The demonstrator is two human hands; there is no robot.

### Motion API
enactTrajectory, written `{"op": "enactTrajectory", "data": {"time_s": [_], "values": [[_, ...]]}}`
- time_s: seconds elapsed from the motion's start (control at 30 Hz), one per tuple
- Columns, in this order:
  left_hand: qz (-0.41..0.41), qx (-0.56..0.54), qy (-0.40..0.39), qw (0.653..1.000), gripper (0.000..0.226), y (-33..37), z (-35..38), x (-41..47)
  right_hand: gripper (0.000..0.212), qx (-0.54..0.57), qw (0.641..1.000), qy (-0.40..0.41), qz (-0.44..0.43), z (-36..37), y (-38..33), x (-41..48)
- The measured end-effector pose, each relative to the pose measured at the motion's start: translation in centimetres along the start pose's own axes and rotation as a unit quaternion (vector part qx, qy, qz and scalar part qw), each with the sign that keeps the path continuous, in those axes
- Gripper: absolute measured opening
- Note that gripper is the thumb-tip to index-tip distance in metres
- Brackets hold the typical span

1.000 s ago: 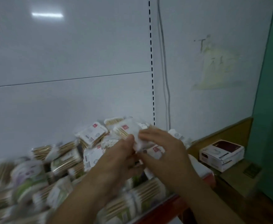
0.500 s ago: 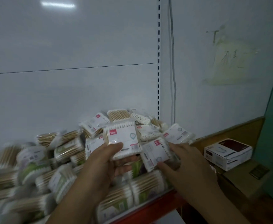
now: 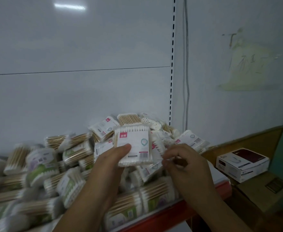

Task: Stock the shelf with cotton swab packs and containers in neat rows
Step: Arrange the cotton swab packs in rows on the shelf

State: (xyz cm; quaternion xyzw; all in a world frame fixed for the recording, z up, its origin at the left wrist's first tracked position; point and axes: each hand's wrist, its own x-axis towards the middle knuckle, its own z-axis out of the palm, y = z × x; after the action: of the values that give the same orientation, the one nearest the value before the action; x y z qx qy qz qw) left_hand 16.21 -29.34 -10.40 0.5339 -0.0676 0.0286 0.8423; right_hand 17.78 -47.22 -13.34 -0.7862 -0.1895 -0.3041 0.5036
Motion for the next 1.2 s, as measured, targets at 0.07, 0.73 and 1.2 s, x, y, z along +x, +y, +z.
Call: {"op": "enactTrajectory", "data": {"time_s": [0.07,0.73,1.2], "values": [[-0.039,-0.031,-0.044,0.998,0.048,0.2,-0.4,-0.2,0.028,0.050,0.998,0.021,-0.034,0.0,-0.7,0.4],[-0.072,-0.166,-0.021,0.983,0.082,0.9,0.3,0.7,0.019,-0.220,0.958,0.137,0.119,-4.7,2.5,3.3],[0.093,-0.195,-0.031,0.976,0.065,11.4,-9.3,-12.0,0.040,0.387,0.911,-0.053,0.133,6.8,-15.1,-1.3]]}}
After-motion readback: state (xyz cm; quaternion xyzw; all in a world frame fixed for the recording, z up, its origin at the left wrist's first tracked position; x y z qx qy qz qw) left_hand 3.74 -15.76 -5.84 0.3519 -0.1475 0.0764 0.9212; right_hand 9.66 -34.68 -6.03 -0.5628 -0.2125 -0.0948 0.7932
